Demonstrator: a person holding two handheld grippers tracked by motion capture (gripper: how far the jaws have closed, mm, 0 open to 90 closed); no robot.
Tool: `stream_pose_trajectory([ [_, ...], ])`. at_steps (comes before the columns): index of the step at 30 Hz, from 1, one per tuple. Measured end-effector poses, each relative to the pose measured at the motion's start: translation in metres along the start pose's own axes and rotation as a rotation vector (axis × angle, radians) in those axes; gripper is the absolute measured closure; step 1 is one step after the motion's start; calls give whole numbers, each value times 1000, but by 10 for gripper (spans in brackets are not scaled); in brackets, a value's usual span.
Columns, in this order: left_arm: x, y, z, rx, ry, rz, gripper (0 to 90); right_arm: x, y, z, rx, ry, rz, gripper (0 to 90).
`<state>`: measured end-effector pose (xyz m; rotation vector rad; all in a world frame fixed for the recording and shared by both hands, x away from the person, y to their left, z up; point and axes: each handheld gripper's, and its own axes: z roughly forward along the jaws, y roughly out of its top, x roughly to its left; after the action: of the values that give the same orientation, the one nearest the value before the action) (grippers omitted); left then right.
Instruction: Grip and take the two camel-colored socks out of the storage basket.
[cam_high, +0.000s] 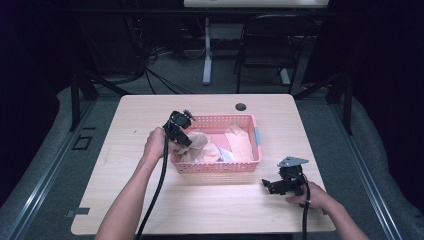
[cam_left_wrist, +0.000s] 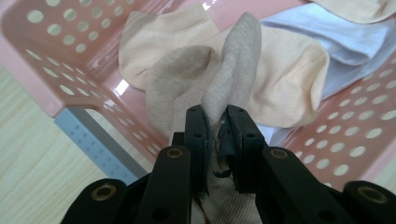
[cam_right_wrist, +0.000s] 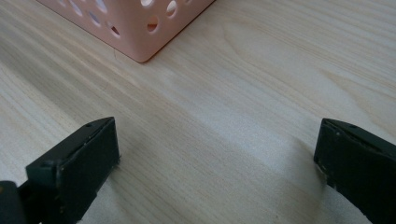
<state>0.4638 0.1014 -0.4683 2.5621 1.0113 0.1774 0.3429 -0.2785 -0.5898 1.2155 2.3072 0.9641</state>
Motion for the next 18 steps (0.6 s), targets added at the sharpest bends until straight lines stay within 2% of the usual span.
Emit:
stream_pose_trajectory([
  [18, -1, 15, -47, -41, 13, 35, 793, 0, 0, 0, 0, 1, 1, 0],
])
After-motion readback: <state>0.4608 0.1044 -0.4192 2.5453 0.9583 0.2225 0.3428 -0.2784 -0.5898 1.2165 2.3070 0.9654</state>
